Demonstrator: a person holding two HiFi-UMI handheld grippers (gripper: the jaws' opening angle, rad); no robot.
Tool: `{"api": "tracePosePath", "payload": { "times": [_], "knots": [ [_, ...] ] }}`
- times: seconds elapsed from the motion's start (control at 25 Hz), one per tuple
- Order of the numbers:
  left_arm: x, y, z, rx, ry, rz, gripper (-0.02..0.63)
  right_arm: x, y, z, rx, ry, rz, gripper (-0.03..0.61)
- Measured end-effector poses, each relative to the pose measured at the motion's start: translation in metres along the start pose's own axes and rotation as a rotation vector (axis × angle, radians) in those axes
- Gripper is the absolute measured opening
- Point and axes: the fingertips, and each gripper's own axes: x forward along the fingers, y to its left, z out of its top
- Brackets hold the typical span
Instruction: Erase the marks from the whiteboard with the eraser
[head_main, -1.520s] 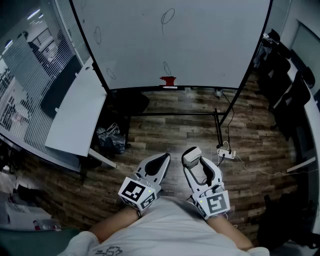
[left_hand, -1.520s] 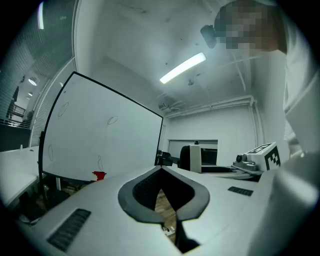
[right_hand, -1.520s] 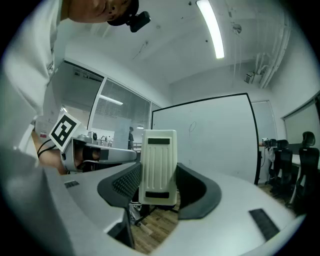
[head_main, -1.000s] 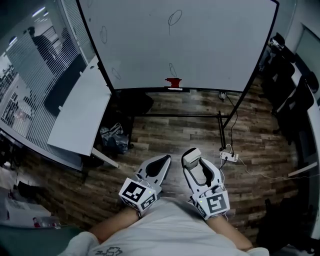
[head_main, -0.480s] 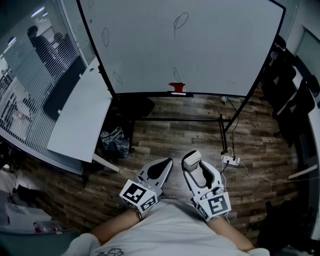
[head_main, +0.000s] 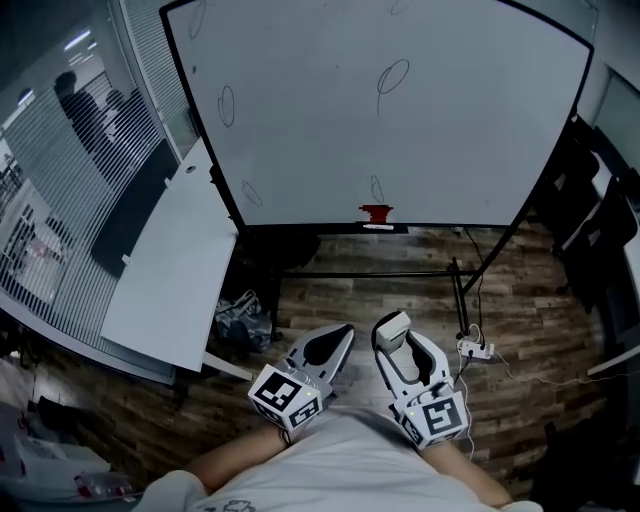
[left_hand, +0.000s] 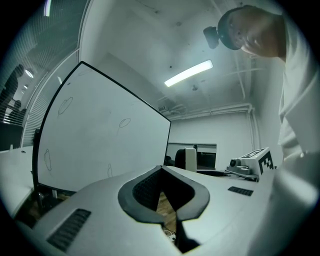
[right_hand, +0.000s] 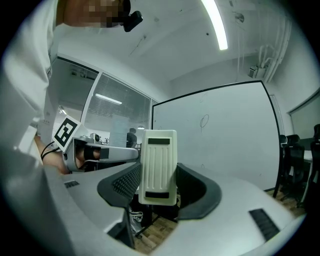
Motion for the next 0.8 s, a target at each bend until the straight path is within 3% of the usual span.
{"api": "tracePosePath", "payload": {
  "times": [0.4, 0.8],
  "knots": [
    [-0.005, 0.090, 0.029, -0.005, 0.026, -0.030, 0.006, 0.094, 0.021, 0.014, 0.029, -0.012, -0.013, 0.231],
    [-0.017, 0.130, 0.027, -0.029, 0.003, -0.010, 0.006, 0.130, 0.029, 0.002, 0.057, 0.022, 0.009, 0.231]
  ]
}}
